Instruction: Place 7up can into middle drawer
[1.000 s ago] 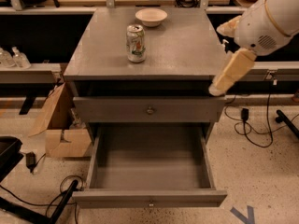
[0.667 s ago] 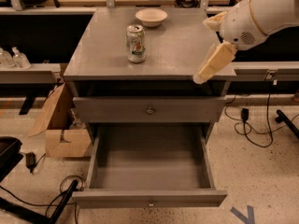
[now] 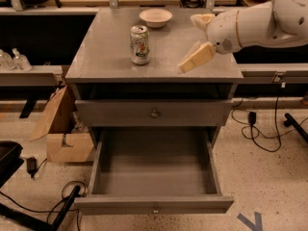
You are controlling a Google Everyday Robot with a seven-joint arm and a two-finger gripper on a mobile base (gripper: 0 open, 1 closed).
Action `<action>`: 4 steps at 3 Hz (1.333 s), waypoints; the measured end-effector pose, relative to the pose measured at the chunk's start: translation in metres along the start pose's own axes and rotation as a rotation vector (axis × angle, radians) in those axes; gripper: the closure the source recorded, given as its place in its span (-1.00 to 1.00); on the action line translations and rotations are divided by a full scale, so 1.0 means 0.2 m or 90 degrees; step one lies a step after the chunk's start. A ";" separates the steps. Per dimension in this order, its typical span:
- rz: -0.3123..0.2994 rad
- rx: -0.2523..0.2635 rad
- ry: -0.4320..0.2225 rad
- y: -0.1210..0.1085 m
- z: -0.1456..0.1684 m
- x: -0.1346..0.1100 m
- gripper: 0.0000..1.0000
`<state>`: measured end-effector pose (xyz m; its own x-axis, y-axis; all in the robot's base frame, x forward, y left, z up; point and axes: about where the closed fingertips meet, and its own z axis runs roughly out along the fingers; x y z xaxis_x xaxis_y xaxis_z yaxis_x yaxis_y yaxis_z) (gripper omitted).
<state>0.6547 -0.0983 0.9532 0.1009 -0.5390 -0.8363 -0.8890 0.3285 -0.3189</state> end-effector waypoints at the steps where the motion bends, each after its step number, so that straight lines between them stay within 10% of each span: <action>1: 0.019 0.009 -0.064 -0.06 0.11 0.02 -1.00; 4: 0.057 0.033 -0.042 -0.16 0.35 0.10 -1.00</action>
Offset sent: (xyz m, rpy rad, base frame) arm 0.0179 0.0100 -0.0077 0.0901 -0.0159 0.0064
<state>0.7165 -0.0659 0.9153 0.0523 -0.4541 -0.8894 -0.8717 0.4139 -0.2625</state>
